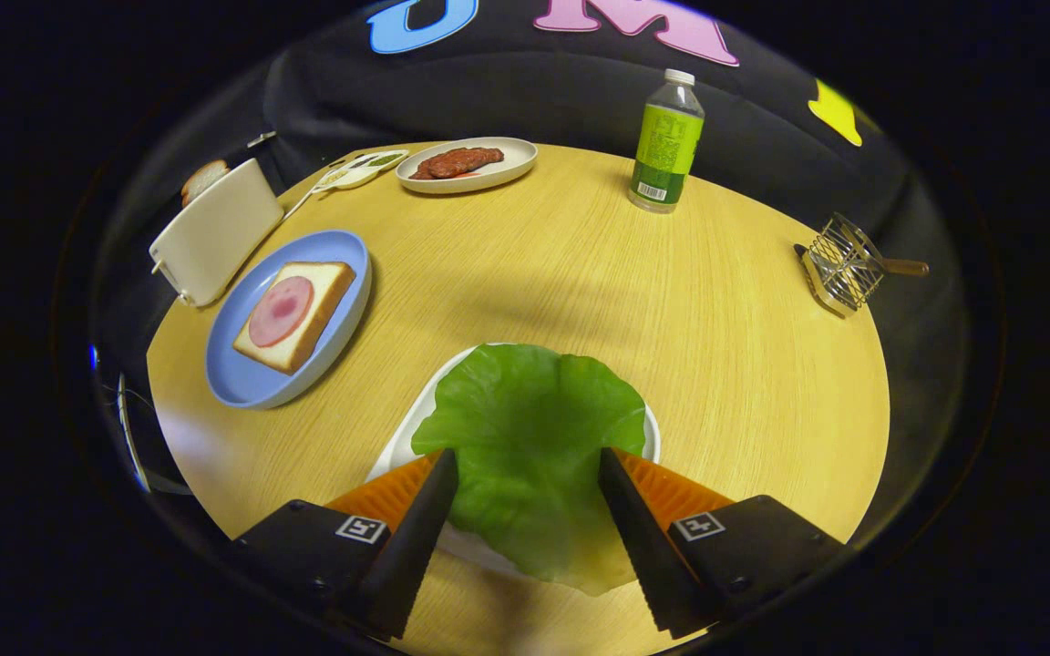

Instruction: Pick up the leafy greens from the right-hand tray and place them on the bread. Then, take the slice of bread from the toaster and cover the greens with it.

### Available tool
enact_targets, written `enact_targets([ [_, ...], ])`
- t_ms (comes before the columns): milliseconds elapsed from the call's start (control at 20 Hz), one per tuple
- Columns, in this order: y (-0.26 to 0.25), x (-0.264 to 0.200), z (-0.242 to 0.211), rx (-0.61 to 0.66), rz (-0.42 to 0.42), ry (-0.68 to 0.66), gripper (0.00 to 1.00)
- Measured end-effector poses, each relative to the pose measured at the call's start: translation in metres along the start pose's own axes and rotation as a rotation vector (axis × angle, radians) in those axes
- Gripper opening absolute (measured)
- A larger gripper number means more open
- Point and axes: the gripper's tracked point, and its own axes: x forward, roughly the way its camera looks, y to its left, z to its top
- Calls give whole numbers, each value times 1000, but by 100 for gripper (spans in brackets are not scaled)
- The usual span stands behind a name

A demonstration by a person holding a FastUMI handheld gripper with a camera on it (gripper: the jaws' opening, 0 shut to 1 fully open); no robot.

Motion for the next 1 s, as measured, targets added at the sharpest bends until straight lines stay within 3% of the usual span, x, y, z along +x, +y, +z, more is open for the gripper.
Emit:
enact_targets([
  [400, -1, 0, 1, 2, 0, 10, 95],
  [600, -4, 0, 2, 37, -7, 24, 50],
  [650, -6, 0, 2, 42, -10, 24, 34],
  [700, -8, 1, 2, 49, -13, 25, 29],
  [750, -7, 0, 3, 46, -4, 26, 16],
  [850, -9, 0, 2, 55, 16, 33, 8],
  [1000, -12, -6, 4, 61, 13, 51, 7],
])
